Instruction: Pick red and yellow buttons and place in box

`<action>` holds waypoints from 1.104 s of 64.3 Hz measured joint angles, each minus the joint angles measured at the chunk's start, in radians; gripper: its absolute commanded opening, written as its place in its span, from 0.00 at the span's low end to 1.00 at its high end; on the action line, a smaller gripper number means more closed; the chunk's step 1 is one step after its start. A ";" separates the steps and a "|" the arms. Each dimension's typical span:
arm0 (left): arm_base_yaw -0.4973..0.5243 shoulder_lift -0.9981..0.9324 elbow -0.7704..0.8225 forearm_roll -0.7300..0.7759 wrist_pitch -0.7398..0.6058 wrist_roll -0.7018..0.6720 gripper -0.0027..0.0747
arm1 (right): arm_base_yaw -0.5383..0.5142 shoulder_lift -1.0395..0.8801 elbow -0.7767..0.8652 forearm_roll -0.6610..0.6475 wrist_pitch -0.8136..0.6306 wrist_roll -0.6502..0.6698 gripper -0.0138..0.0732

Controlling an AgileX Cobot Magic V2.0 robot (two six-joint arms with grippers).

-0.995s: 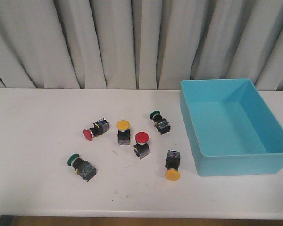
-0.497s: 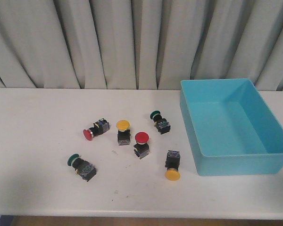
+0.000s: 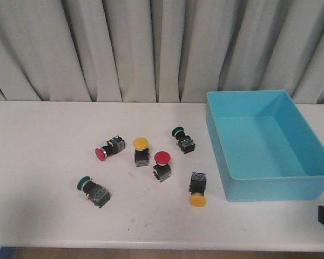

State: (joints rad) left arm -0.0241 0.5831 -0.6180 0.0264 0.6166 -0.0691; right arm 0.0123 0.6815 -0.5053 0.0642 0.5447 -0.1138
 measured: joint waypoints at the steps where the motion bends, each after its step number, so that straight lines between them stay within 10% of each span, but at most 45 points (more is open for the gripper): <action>1: 0.000 0.000 0.000 0.000 -0.001 0.000 0.53 | 0.000 0.000 0.000 0.000 0.000 0.000 0.45; 19: -0.001 0.000 0.000 -0.003 -0.007 0.060 0.83 | 0.000 0.000 0.000 -0.003 0.000 -0.004 0.81; 71: -0.363 0.756 -0.365 -0.517 -0.010 0.878 0.72 | 0.000 0.000 0.000 -0.003 0.006 -0.004 0.82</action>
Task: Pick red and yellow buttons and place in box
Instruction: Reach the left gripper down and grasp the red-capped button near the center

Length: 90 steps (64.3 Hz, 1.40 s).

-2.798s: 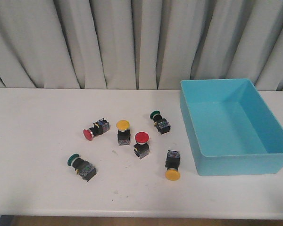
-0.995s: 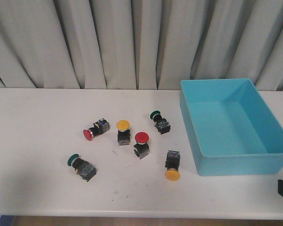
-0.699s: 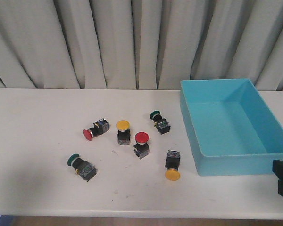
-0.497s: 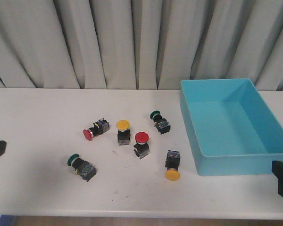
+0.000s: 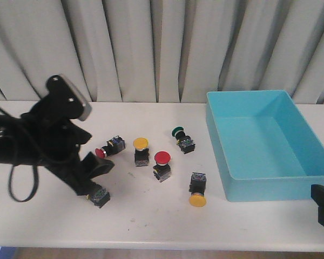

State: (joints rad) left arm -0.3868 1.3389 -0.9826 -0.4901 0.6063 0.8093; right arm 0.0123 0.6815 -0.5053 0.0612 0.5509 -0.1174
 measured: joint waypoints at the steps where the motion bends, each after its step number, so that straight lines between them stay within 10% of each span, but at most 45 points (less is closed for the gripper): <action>1: -0.007 0.018 -0.011 -0.002 -0.003 0.004 0.72 | 0.000 0.000 0.000 0.000 0.000 0.000 0.82; 73: -0.144 0.896 -0.713 0.089 0.034 -0.090 0.72 | 0.000 0.000 0.000 0.000 0.025 0.000 0.82; 90: -0.144 0.923 -0.713 0.095 0.036 -0.094 0.53 | 0.000 0.000 0.000 0.000 0.025 0.000 0.82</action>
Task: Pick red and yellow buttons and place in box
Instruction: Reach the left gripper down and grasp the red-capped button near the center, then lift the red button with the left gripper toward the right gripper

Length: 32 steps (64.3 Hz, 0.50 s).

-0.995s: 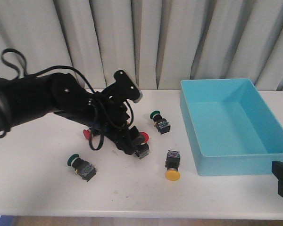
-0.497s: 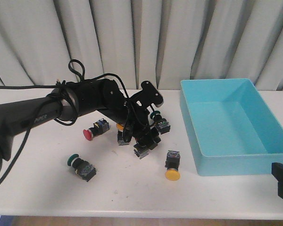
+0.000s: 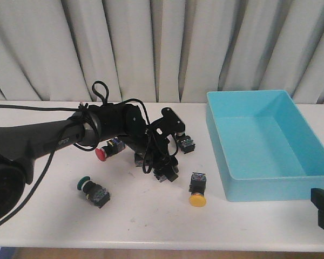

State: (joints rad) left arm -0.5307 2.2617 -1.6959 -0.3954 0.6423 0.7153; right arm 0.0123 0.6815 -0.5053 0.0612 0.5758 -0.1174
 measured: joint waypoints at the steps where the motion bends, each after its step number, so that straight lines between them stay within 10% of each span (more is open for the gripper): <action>1: 0.000 0.000 0.000 0.000 0.000 0.000 0.51 | 0.000 0.000 0.000 0.000 0.000 0.000 0.82; 32: 0.000 -0.037 -0.001 0.005 0.088 -0.005 0.21 | 0.000 0.000 0.000 0.000 0.001 0.000 0.82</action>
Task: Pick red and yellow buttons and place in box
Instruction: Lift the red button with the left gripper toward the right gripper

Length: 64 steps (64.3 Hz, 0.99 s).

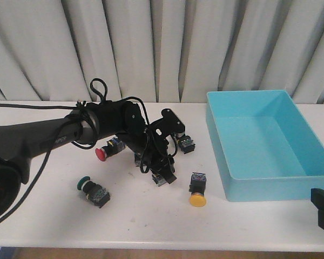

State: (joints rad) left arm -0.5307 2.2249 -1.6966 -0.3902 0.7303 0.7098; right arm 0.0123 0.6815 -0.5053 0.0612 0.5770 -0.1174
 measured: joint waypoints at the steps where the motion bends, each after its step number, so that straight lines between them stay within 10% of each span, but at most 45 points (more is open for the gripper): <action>1: 0.000 -0.004 0.001 0.000 0.006 -0.002 0.20 | 0.000 0.000 0.000 0.000 0.000 0.000 0.82; 21: 0.043 -0.290 0.055 0.000 0.069 -0.147 0.21 | 0.000 0.000 0.000 0.000 0.000 0.000 0.82; 42: 0.096 -0.732 0.507 0.000 -0.087 -0.104 0.21 | 0.000 0.023 0.000 0.028 0.008 -0.017 0.82; 64: 0.096 -0.912 0.702 -0.300 -0.089 0.290 0.21 | 0.000 0.220 -0.069 0.386 0.104 -0.511 0.77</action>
State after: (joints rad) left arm -0.4349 1.3130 -0.9951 -0.6905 0.6416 0.9995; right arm 0.0123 0.9014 -0.5739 0.4472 0.6808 -0.6287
